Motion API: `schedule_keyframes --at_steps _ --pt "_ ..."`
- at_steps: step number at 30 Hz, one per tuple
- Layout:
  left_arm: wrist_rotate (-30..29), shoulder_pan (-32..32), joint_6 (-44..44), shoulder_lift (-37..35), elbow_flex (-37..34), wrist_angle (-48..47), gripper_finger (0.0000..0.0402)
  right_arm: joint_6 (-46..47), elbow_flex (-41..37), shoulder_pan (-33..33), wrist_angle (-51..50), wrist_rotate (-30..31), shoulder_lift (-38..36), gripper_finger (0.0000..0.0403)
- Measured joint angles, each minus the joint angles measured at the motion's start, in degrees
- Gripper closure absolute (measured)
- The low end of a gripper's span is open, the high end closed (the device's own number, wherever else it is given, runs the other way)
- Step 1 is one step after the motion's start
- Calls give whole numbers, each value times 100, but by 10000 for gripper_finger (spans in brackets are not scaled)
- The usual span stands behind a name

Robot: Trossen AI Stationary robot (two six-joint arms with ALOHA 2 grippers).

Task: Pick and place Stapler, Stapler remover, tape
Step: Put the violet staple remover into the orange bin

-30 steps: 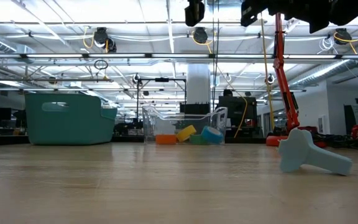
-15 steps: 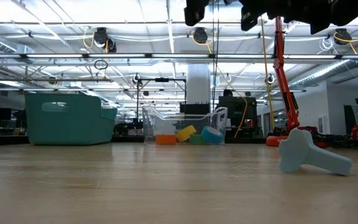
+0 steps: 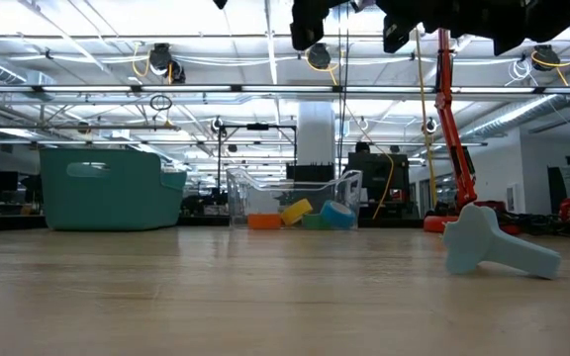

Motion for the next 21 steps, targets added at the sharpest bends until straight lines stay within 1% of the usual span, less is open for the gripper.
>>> schedule_keyframes --at_steps 4,8,12,15,17,21 --pt "280 96 -30 2 0 -24 148 96 0 0 -38 -228 -7 370" --pt "279 255 -12 15 -2 -47 150 172 11 27 -124 -529 -15 370" --pt "391 401 64 15 -2 -171 149 326 11 11 -269 -495 -9 370" --pt "573 547 164 15 -2 -308 149 496 11 17 -438 -582 -91 370" --pt "687 645 306 12 -2 -542 149 562 11 27 -784 -570 -212 370" --pt "720 771 704 11 -2 -1412 149 627 11 54 -2002 -521 -579 370"
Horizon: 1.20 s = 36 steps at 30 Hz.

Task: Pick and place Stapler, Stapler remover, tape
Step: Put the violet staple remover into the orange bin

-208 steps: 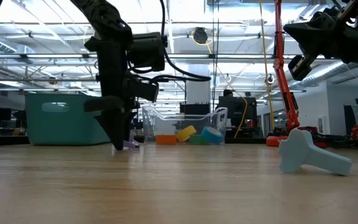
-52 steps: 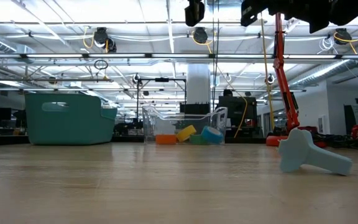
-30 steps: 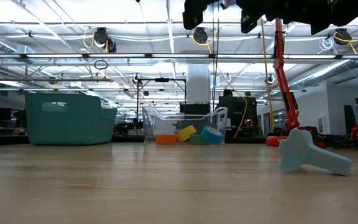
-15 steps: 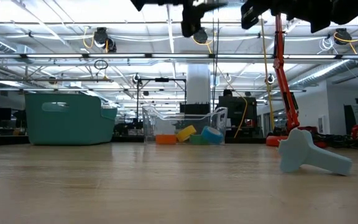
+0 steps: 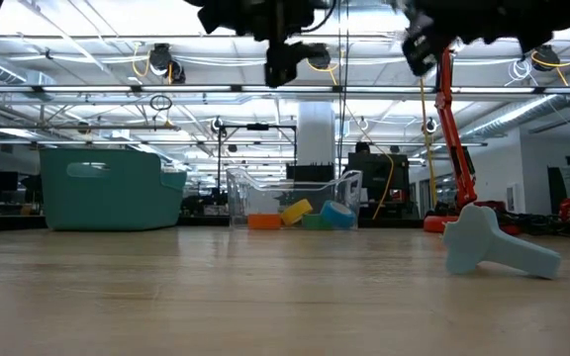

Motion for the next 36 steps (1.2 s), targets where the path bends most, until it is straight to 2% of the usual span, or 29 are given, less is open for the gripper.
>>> schedule_keyframes --at_steps 8,13,20,25,31,36 --pt "-918 -25 615 0 -15 -914 149 816 0 230 -2332 -53 -746 370" --pt "-1299 -167 813 0 -15 -1067 149 2220 0 772 -3427 -519 -978 370" --pt "-1332 -389 1515 0 -15 -1044 149 4104 -1 1905 -4427 -772 -895 369" --pt "-1471 -538 1913 0 -15 -894 149 4993 -207 2704 -4276 -515 -690 368" --pt "-1650 -560 1922 -9 -299 -459 149 5938 -905 3406 -3140 -141 -342 369" --pt "-1573 -597 1785 -25 -830 464 149 6541 -1436 3805 -2376 46 -16 366"
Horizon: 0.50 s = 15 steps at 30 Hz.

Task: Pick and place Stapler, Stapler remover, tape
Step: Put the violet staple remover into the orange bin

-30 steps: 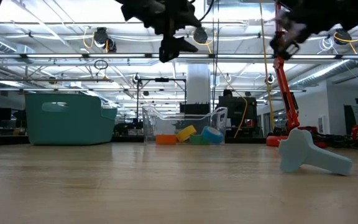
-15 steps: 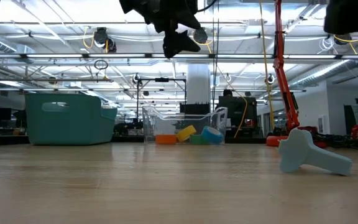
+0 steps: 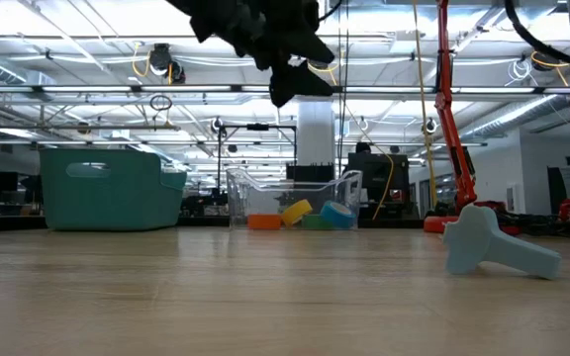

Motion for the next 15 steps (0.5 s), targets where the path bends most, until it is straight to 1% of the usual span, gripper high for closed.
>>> schedule_keyframes --at_steps 3,6,12,15 --pt "6 -74 -145 -203 -374 518 149 219 -183 147 369 307 119 368" --pt "-74 -121 -331 -627 -849 1088 149 432 -260 204 574 532 225 367" --pt "-353 -264 -693 -1758 -2236 2793 149 582 -319 206 611 522 452 365" --pt "-617 -407 -864 -2322 -2865 3076 149 681 -319 206 718 518 521 363"
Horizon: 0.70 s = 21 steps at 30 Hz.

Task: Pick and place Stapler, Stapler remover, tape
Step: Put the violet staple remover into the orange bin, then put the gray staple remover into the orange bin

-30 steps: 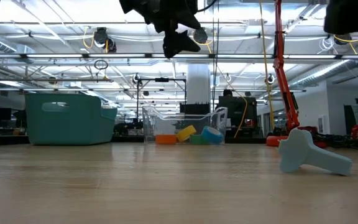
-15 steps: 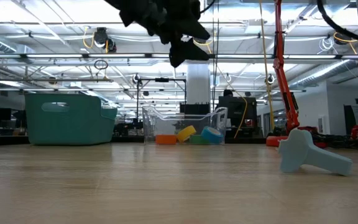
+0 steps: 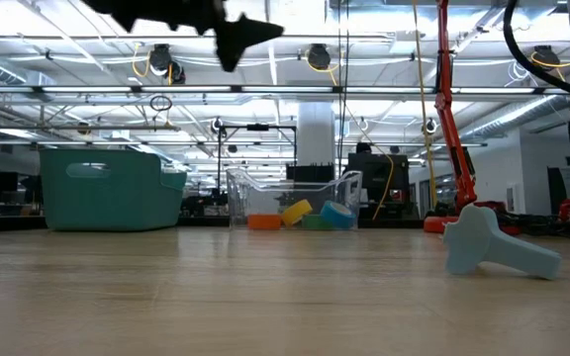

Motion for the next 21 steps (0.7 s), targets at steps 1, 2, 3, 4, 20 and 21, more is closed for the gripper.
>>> schedule_keyframes --at_steps 1,2,3,4,20,21 --pt "-136 -58 -18 -170 -155 21 149 53 0 0 52 4 17 362" --pt "-267 -114 -29 -348 -302 -9 149 93 0 0 109 4 32 360" --pt "-391 -169 -66 -512 -407 0 149 132 0 0 176 6 45 358" --pt "-516 -221 -98 -676 -503 35 149 169 0 0 225 3 46 357" --pt "-1022 -711 -119 -1351 -832 -294 149 727 0 -4 456 -131 44 309" --pt "-1022 -719 -109 -1350 -832 -307 149 813 0 -2 467 -216 44 306"
